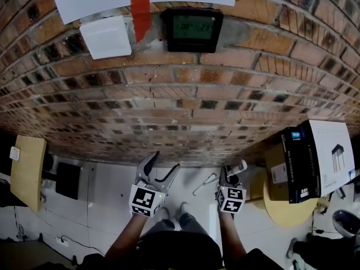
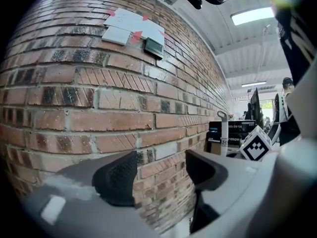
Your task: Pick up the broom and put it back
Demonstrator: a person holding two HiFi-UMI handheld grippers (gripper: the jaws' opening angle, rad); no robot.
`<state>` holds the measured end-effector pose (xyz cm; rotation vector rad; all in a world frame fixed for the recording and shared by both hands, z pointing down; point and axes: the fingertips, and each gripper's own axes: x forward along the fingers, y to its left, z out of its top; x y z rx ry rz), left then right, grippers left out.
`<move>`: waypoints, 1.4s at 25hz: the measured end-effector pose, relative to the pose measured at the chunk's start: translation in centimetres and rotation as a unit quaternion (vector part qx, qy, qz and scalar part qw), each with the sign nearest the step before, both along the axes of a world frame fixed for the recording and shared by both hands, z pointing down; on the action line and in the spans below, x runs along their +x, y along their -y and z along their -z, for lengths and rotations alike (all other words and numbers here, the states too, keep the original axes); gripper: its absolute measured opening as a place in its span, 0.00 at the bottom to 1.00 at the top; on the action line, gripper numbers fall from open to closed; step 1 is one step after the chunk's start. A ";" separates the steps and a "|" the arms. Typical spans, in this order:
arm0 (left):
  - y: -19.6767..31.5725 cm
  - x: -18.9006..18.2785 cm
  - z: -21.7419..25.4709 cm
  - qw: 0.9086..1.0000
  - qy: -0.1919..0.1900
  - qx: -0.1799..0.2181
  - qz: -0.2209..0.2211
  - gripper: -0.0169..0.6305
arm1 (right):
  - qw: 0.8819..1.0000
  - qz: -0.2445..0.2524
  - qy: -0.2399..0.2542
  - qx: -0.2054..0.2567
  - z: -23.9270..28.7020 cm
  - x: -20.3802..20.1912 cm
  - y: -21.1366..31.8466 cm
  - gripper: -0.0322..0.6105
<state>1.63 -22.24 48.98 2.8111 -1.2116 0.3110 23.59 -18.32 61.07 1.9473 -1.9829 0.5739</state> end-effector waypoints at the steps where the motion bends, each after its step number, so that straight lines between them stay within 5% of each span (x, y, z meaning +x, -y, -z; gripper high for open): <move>1: 0.1 0.2 -0.4 1.000 0.004 -0.003 -0.001 0.50 | 1.000 -0.002 0.002 -0.013 -1.2 0.2 -0.1 0.16; 12: 0.7 1.4 -4.5 0.999 0.022 -0.042 -0.013 0.50 | 0.993 -0.001 0.022 -0.118 -12.6 0.2 0.2 0.16; 35: 1.5 -0.3 -8.4 0.996 0.038 -0.080 0.003 0.50 | 0.978 0.022 0.058 -0.198 -23.4 -2.9 4.8 0.16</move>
